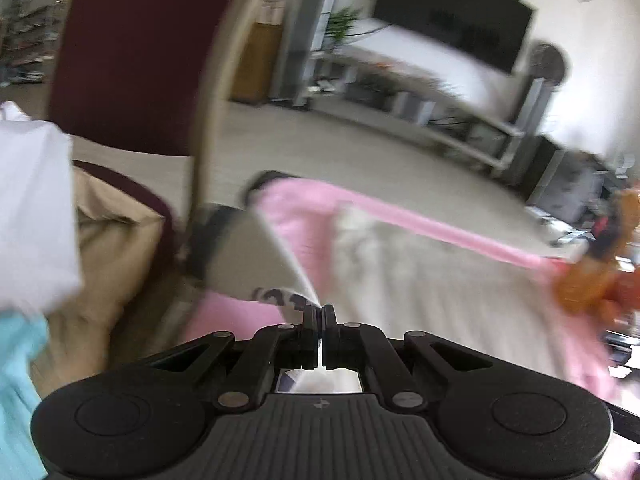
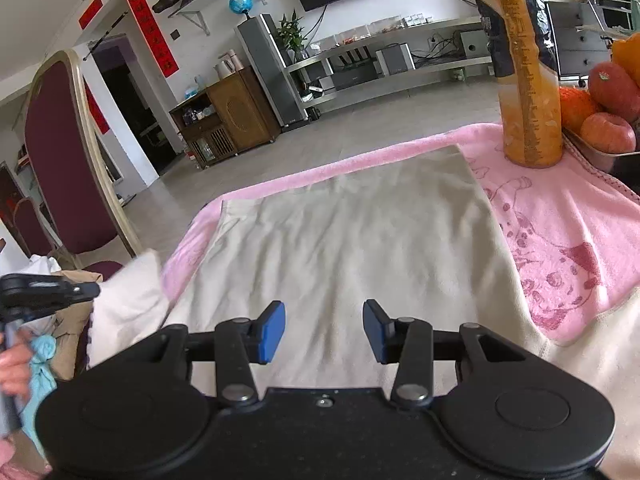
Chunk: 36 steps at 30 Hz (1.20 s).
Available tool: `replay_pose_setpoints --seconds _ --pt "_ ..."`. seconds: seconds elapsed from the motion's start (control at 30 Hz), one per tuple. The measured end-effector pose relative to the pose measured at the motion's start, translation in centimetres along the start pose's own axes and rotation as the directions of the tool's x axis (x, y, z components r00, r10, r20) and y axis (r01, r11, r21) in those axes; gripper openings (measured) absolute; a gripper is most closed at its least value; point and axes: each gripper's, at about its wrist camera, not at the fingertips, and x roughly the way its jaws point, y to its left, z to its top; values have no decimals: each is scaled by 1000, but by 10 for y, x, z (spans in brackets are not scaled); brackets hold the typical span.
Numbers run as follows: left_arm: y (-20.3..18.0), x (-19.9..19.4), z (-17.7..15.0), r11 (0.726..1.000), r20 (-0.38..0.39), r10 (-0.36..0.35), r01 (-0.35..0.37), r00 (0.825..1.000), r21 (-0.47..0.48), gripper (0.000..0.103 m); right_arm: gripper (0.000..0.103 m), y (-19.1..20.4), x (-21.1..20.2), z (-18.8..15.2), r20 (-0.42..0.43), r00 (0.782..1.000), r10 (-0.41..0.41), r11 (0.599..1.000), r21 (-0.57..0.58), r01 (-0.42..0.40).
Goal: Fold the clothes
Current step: 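Grasp the other sleeve's dark blue cuff with the left gripper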
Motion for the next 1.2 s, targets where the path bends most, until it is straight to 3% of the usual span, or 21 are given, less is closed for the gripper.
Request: replay_pose_setpoints --seconds 0.1,0.2,0.5,0.57,0.63,0.73,0.87,0.97,1.1,1.2 --pt "-27 -9 -28 996 -73 -87 87 994 6 3 42 -1 -1 1 0 1000 1 1000 3 -1" --pt "-49 4 -66 987 -263 -150 159 953 15 9 42 -3 -2 1 -2 1000 -1 1000 5 1" --pt "5 -20 -41 978 -110 -105 82 988 -193 18 46 -5 -9 6 11 1000 14 1000 15 -14" --pt "17 -24 -34 967 -81 -87 65 993 -244 27 46 -6 -9 6 12 1000 20 1000 19 -20" --pt "47 -3 -19 928 -104 -36 -6 994 -374 29 46 -5 -9 6 11 1000 26 999 18 -27" --pt "76 32 -8 867 -166 -43 -45 985 -496 32 46 -3 -8 5 14 999 32 999 11 -32" --pt "83 62 -11 843 -229 -12 -113 973 -526 31 47 -2 -8 5 9 999 37 999 14 -37" --pt "92 78 -10 826 -230 7 -136 973 -547 31 47 -4 -8 6 7 999 43 999 22 -43" --pt "93 92 -9 836 -236 5 -134 972 -533 33 47 -5 -7 6 8 999 45 999 18 -45" --pt "80 95 -11 874 -239 43 -153 970 -461 30 47 -4 -5 5 2 999 44 999 13 -44"
